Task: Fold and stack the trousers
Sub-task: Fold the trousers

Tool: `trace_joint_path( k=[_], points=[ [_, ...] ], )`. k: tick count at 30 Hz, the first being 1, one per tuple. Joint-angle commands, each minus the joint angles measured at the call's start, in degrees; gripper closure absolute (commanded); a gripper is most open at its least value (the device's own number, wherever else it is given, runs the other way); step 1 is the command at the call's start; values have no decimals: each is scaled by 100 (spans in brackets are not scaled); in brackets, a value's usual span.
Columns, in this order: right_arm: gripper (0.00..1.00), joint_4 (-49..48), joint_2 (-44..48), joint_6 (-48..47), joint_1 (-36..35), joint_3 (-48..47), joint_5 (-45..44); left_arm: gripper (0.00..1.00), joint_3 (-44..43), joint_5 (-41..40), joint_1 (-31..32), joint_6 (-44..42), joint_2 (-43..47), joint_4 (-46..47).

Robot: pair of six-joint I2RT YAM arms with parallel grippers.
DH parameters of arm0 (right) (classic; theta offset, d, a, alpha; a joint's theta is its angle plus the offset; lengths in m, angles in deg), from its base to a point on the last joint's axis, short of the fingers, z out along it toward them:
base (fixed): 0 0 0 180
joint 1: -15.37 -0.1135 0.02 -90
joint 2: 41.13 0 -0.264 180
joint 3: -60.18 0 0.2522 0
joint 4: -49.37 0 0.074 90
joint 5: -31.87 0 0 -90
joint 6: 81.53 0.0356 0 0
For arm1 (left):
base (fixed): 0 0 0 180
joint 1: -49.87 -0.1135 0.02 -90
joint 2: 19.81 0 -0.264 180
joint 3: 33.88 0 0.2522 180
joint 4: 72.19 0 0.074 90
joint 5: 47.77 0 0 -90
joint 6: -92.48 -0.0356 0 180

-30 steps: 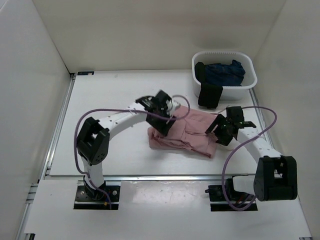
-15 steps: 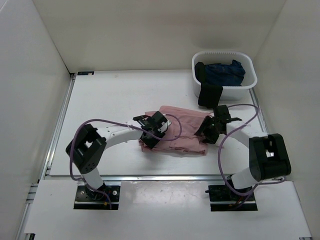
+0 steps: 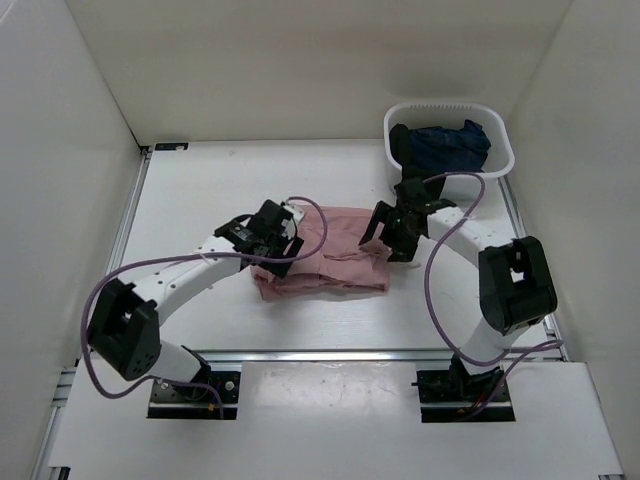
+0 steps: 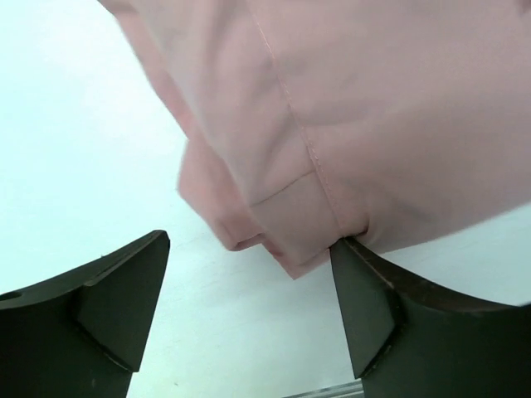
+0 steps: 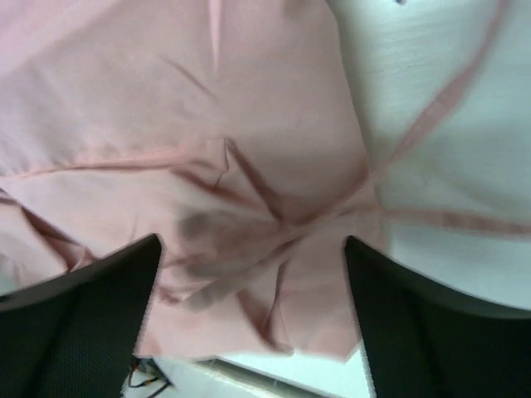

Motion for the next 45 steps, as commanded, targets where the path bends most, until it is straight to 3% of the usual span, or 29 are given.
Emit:
trace_joint_path(
  k=[1,6,10,11,13,14,18,23,27,45],
  points=[
    [1,1259,474,-92,-8,-730,-409,9,-564,-18,-134,10,610,-121],
    [1,2879,1125,-662,562,-1794,-1044,3,-1382,-210,-670,10,989,-368],
    [1,3952,1423,-1075,1544,-2306,-1237,0,-1910,-957,-1486,10,1182,-369],
    [1,4127,1650,-1137,1722,-2306,-1298,0,-1911,-1149,-1967,10,1296,-369],
    [1,4182,1915,-1321,2317,-2078,-1421,0,-1719,-1222,-2531,10,1428,-421],
    [1,4234,2160,-1384,2539,-1773,-1422,0,-1404,-1082,-3109,10,1568,-422],
    [1,4305,2549,-1823,3567,-1164,-1150,0,-234,-958,-4141,10,1816,-545],
    [1,4305,2619,-1824,3789,-1111,-1150,0,225,-345,-5423,10,1764,-606],
    [1,4199,2619,-1824,3789,-1111,-1150,0,173,-19,-5724,10,1701,-720],
    [1,4032,2672,-2035,3789,-935,-1211,0,-276,36,-5725,10,1368,-826]
  ],
)
